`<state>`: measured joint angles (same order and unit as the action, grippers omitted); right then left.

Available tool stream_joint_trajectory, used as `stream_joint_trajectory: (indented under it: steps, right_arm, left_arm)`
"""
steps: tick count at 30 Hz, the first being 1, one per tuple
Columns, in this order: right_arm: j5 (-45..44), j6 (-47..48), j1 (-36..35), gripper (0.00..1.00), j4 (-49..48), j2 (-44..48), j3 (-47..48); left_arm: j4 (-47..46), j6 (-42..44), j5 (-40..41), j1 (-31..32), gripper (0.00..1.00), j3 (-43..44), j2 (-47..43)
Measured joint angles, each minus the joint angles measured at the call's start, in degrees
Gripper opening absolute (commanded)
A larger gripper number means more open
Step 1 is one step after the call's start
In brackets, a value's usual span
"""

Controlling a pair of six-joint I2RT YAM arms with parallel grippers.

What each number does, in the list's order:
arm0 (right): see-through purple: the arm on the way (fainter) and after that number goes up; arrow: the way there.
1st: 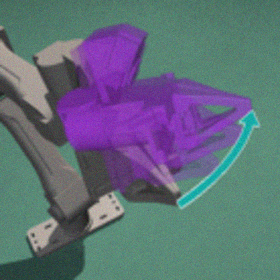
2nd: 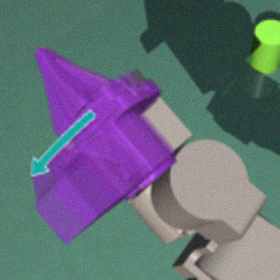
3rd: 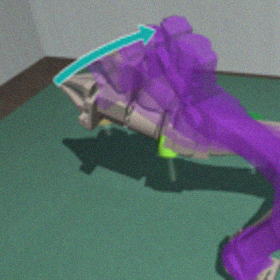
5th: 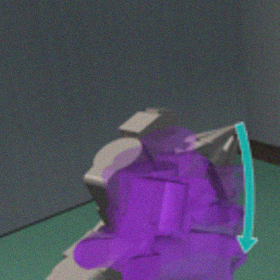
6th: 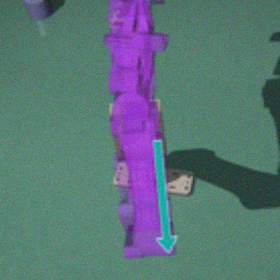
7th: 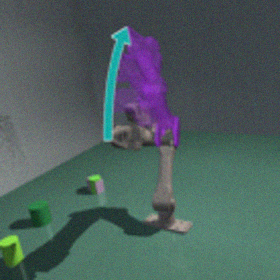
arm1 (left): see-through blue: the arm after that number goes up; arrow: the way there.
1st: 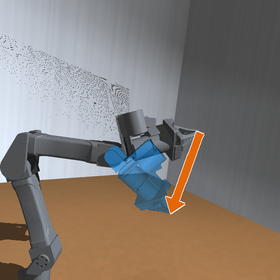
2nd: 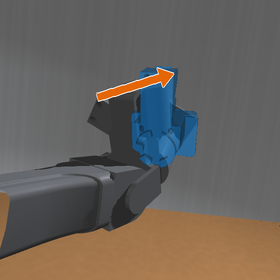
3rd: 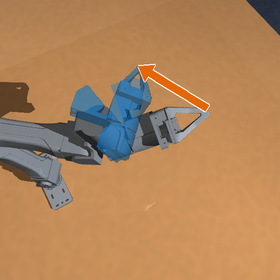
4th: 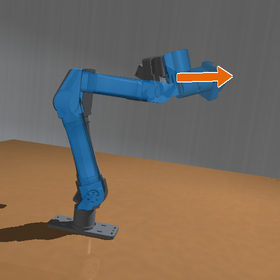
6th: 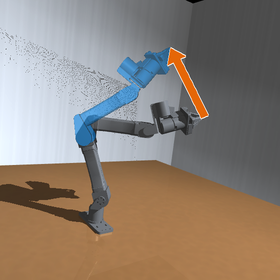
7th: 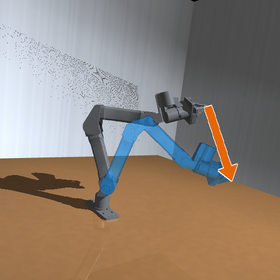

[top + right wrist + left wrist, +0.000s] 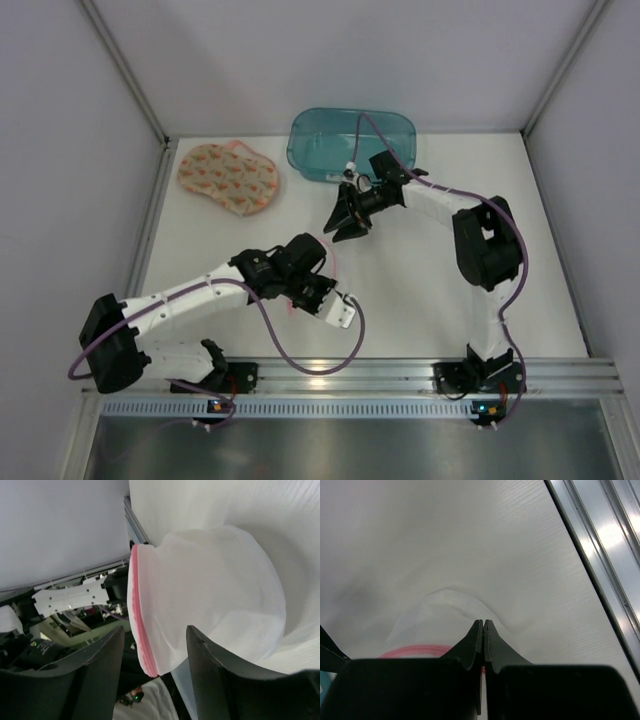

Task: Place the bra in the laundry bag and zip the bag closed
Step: Zip the zipper on the laundry bag.

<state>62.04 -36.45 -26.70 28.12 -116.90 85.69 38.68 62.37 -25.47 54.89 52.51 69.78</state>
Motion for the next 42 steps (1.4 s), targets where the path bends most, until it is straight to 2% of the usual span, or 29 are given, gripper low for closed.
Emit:
stream_joint_trajectory:
  steps: [2,4,13,19,21,22,23,25,26,27,42]
  right_arm:
    - [-0.2,1.2,0.3,0.65,0.5,0.1,1.0]
    - [-0.6,2.0,0.6,0.67,1.2,0.8,0.8]
    - [-1.3,3.0,2.1,0.64,3.0,9.8,-7.3]
    - [-0.7,0.9,0.5,0.61,2.1,10.3,-10.9]
    - [-0.5,0.6,-0.5,0.57,1.7,10.1,-11.1]
    - [-0.3,0.4,-1.1,0.52,1.2,10.0,-11.0]
    - [-0.1,0.3,-1.6,0.38,1.0,9.8,-11.0]
    - [0.4,-0.1,-2.4,0.18,0.6,8.9,-10.6]
    - [0.7,-0.3,-2.6,0.04,0.2,8.3,-10.4]
    - [0.8,-0.7,-2.8,0.0,0.2,7.7,-10.1]
    - [1.9,-1.3,-1.8,0.0,0.6,3.9,-4.0]
  left_arm:
    - [-0.1,-1.8,1.1,0.2,0.0,1.4,2.1]
    - [-0.7,-3.5,2.3,0.1,0.0,2.4,3.8]
    - [-6.4,-6.8,7.4,0.0,0.0,3.0,5.8]
    - [-8.9,-7.2,9.0,-0.7,0.0,5.2,8.4]
    - [-9.4,-7.3,9.1,-1.0,0.0,6.0,8.8]
    - [-9.7,-7.4,9.1,-1.2,0.0,6.2,8.8]
    - [-10.0,-7.5,9.1,-1.3,0.0,6.4,8.8]
    - [-10.4,-7.6,9.0,-1.6,0.0,6.4,8.8]
    - [-10.4,-7.6,8.7,-1.6,0.0,6.4,8.8]
    - [-10.4,-7.6,8.5,-1.6,0.0,6.4,8.7]
    - [-6.8,-9.7,3.3,-1.8,0.0,2.7,1.9]
